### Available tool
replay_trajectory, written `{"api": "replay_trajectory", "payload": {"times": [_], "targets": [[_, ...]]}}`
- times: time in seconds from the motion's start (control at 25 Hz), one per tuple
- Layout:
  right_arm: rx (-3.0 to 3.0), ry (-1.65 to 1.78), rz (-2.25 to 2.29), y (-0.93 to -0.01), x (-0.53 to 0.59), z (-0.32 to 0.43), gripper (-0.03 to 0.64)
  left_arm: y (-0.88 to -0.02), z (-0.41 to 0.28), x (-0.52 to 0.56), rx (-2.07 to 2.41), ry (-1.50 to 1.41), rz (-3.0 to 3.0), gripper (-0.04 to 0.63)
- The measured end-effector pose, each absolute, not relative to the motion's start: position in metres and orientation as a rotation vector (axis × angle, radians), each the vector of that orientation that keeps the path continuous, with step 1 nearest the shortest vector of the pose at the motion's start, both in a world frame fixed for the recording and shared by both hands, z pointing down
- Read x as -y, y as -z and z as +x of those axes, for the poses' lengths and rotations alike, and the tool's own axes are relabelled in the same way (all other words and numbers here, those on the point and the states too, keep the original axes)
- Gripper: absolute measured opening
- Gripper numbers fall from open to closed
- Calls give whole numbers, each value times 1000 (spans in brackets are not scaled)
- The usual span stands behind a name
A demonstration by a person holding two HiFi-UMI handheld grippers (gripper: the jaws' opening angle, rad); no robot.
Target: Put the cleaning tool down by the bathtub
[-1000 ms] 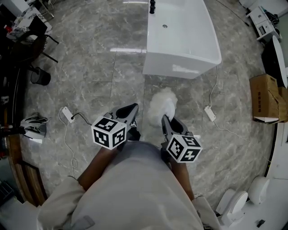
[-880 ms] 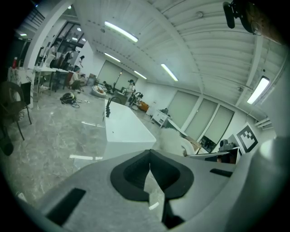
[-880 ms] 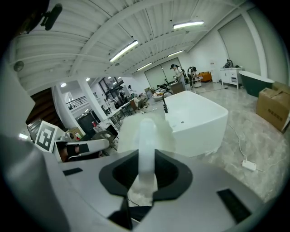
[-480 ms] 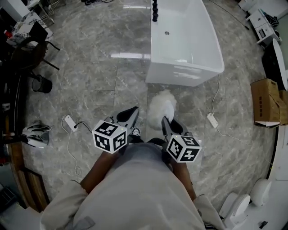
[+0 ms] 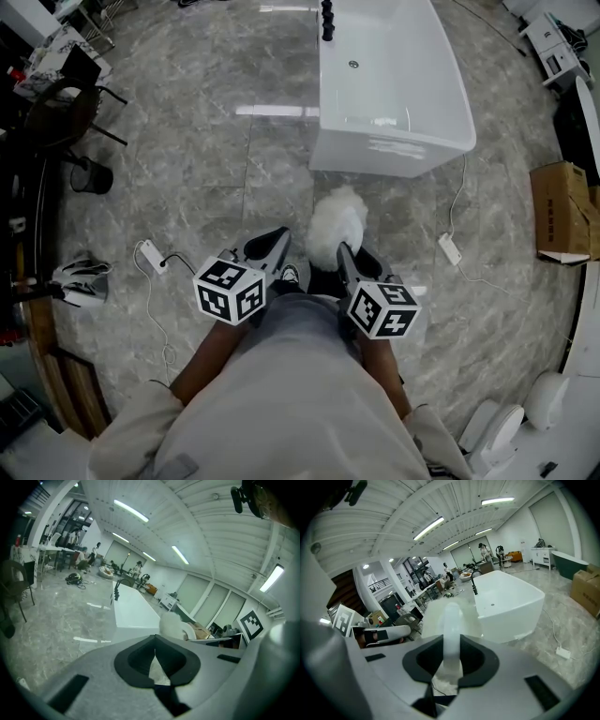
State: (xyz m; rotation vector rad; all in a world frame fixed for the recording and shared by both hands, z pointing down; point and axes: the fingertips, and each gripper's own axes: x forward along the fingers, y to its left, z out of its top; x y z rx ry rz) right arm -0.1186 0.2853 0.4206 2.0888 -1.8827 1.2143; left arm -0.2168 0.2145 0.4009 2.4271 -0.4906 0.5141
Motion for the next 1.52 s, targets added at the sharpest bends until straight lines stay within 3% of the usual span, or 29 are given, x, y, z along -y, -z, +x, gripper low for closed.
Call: {"api": "replay_trajectory", "payload": {"times": [1.52], "targets": [[2119, -1127, 1961, -408, 2, 119, 72, -378, 20, 50, 669, -461, 2484, 5]]}}
